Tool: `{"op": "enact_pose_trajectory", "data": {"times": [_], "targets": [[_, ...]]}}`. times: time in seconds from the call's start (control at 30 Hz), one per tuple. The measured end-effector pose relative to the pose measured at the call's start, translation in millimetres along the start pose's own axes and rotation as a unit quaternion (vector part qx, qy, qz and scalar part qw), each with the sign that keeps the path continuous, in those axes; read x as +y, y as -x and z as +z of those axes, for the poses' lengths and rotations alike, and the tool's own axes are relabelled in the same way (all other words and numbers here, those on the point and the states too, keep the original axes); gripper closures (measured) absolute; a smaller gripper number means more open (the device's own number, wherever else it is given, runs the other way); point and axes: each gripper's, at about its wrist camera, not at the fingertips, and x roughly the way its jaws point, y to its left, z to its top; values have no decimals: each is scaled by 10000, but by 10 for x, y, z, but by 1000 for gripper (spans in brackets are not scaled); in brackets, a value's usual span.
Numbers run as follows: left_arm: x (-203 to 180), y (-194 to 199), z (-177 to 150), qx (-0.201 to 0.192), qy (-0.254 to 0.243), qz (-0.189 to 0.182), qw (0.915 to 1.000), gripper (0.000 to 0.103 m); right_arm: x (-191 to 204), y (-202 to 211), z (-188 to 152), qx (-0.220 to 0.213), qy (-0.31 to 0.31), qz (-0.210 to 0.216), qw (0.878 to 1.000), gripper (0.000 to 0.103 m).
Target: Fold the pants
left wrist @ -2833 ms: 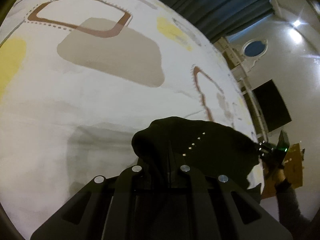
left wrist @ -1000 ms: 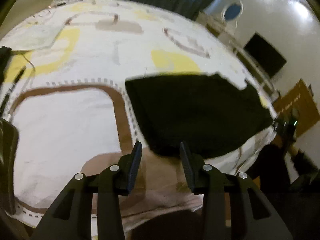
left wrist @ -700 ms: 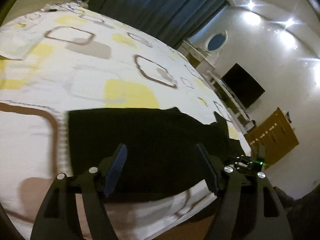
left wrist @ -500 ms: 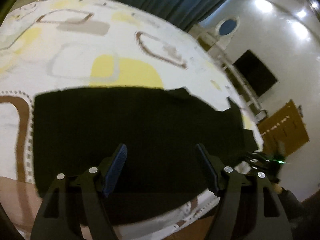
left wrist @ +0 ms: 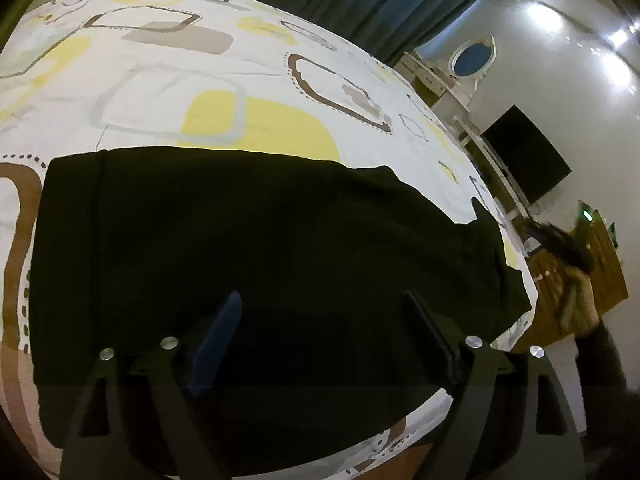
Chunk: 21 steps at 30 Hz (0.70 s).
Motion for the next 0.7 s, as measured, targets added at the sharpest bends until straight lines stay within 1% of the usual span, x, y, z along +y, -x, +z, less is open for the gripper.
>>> {"op": "enact_pose_trajectory", "data": {"times": [0.03, 0.13, 0.2, 0.33, 0.47, 0.53, 0.6, 0.7], "targets": [[-3, -9, -4, -13, 4, -7, 10000, 20, -49, -199, 143, 194, -171, -134, 9996, 56], [-10, -25, -5, -35, -15, -35, 10000, 20, -118, -618, 372, 613, -399, -524, 9959, 56], [6, -17, -7, -51, 13, -82, 10000, 20, -120, -862, 451, 808, -454, -870, 9919, 56], [36, -8, 11, -78, 159, -191, 9997, 20, -138, -1212, 509, 1123, -478, -1339, 9835, 56], [86, -1, 17, -113, 306, -344, 9989, 20, -164, -1419, 535, 1294, -362, -1752, 9753, 56], [91, -4, 17, -118, 303, -368, 9988, 20, -202, -1481, 523, 1376, -365, -1851, 9724, 56], [94, -7, 19, -119, 291, -361, 9989, 20, -223, -1514, 511, 1418, -375, -1851, 9717, 56], [92, -15, 23, -118, 263, -338, 9990, 20, -228, -1534, 515, 1392, -305, -1910, 9712, 56]]}}
